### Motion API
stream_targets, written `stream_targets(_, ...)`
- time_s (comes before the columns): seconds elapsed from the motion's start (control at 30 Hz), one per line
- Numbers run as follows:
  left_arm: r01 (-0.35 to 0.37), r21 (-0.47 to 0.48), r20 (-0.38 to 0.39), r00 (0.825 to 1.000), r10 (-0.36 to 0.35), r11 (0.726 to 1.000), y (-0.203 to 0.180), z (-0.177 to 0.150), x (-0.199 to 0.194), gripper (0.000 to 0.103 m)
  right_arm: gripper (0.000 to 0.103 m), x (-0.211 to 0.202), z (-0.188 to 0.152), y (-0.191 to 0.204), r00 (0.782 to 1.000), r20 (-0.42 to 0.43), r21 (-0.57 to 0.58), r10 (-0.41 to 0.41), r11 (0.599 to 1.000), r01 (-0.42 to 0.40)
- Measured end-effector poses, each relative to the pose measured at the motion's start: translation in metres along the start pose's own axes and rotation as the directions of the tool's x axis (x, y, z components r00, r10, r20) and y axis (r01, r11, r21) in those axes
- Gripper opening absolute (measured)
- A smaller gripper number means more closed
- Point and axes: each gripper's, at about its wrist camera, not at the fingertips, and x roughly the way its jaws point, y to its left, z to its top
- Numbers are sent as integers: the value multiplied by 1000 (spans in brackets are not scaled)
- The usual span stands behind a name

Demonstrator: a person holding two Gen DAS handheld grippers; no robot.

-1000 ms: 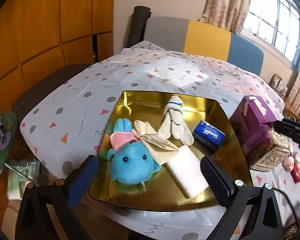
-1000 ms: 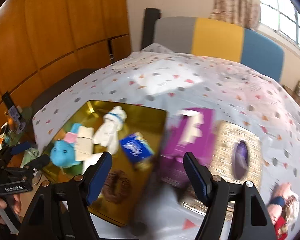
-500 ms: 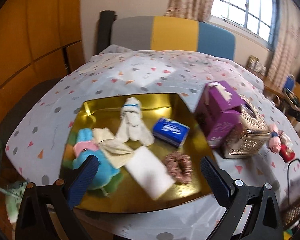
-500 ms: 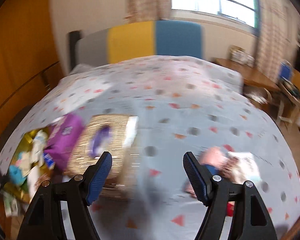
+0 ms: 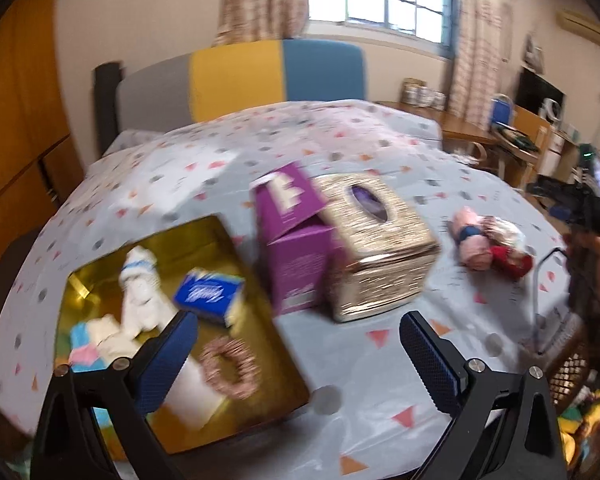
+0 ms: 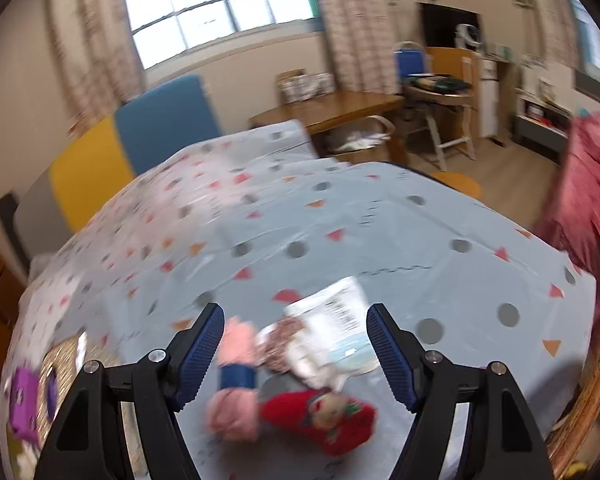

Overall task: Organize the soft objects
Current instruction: 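Move both tools back to the remaining items on the bed, then grasp the pink towel roll with blue band using the left tool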

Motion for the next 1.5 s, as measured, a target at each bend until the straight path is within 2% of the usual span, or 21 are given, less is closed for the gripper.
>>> stream_targets(0.07, 21, 50, 18, 1000, -22, 999, -17, 8, 0, 100, 75, 4, -1, -18, 1000, -9, 83, -24, 996, 24)
stream_targets(0.13, 57, 88, 25, 998, -59, 995, -33, 16, 3, 99, 75, 2, -1, -39, 1000, 0, 193, 5, 981, -5)
stream_targets(0.27, 101, 137, 18, 994, -104, 985, -60, 27, 12, 99, 75, 7, -4, -57, 999, -18, 290, 48, 956, -41)
stream_targets(0.4, 147, 179, 9, 988, -151, 973, -85, 34, 19, 98, 75, 8, -4, -56, 998, -27, 282, 62, 958, -51)
stream_targets(0.53, 209, 205, -29, 978, -208, 956, -107, 43, 30, 85, 75, 9, -6, -56, 996, -24, 303, 81, 951, -70)
stream_targets(0.67, 260, 224, -54, 965, -255, 939, -133, 58, 45, 81, 75, 10, -7, -59, 994, -24, 330, 105, 940, -91)
stream_targets(0.9, 304, 250, -106, 952, -286, 919, -178, 78, 78, 81, 75, 12, -7, -59, 990, -31, 333, 137, 935, -119)
stream_targets(1.07, 341, 246, -190, 935, -300, 907, -206, 84, 120, 71, 75, 13, -7, -62, 986, -27, 356, 165, 923, -144)
stream_targets(1.2, 350, 223, -259, 921, -291, 910, -223, 84, 160, 65, 75, 14, -8, -65, 982, -25, 378, 188, 911, -165)
stream_targets(1.37, 345, 193, -320, 907, -274, 918, -238, 86, 203, 61, 75, 16, -8, -67, 976, -29, 394, 215, 900, -186)
stream_targets(1.5, 356, 144, -360, 888, -286, 923, -247, 89, 234, 61, 75, 19, -8, -65, 972, -42, 395, 233, 897, -198)
